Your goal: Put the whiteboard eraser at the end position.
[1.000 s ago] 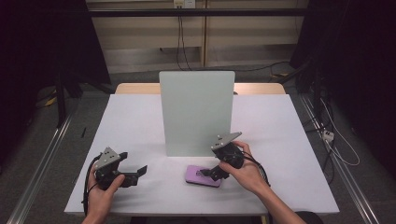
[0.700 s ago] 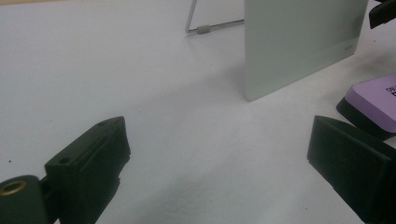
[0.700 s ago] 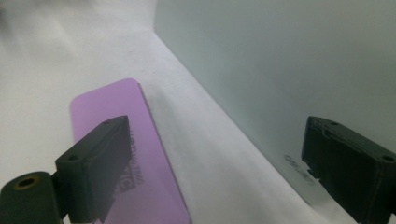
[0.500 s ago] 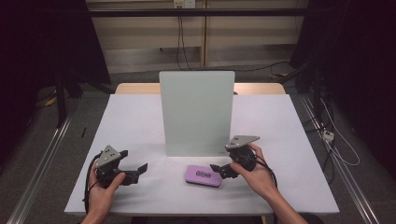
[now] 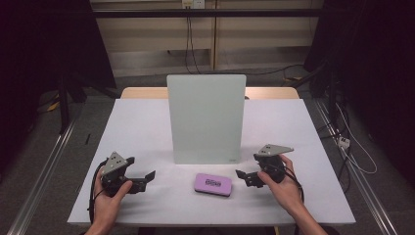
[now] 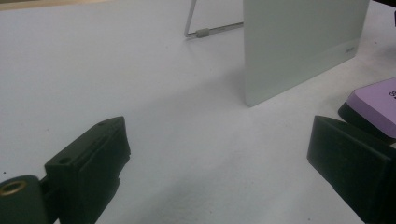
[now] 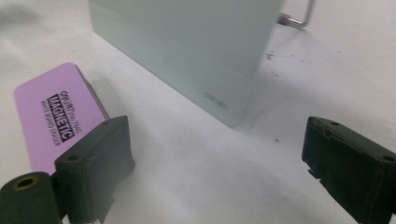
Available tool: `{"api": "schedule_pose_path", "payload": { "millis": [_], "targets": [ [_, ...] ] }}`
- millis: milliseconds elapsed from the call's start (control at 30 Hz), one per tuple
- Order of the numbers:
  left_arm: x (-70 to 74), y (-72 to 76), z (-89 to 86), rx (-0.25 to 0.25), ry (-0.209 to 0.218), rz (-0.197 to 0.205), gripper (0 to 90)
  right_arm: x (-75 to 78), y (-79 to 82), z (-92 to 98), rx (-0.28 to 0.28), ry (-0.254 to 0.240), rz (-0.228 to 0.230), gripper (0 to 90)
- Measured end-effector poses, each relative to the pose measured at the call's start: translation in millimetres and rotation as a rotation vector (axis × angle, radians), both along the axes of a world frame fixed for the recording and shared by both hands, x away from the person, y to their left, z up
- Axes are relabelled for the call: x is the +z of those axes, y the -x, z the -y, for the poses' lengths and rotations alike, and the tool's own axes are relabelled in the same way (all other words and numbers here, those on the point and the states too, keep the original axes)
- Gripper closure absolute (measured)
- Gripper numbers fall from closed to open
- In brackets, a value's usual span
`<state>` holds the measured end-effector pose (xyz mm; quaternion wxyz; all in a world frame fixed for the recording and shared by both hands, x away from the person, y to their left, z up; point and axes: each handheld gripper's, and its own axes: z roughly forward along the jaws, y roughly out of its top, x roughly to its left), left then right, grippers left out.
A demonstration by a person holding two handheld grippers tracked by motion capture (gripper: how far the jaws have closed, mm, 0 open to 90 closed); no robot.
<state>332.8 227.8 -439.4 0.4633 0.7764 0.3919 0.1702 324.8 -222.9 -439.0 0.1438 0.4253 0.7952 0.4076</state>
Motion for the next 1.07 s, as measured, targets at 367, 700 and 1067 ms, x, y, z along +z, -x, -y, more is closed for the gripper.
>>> {"api": "schedule_pose_path", "payload": {
  "millis": [367,700,1067],
  "targets": [
    [0.2,1.1,1.0,0.006,0.001,0.007,5.4,-5.6,10.9,28.8,-0.097,-0.01,0.005,8.1],
    [-0.4,0.7,0.8,0.011,-0.008,0.005,5.4,-16.3,26.0,53.2,-0.16,-0.027,0.023,8.8],
    [-1.7,-2.5,-1.7,0.029,-0.009,-0.015,5.4,-20.0,33.1,65.8,-0.216,-0.062,0.037,8.7]
  ]
}}
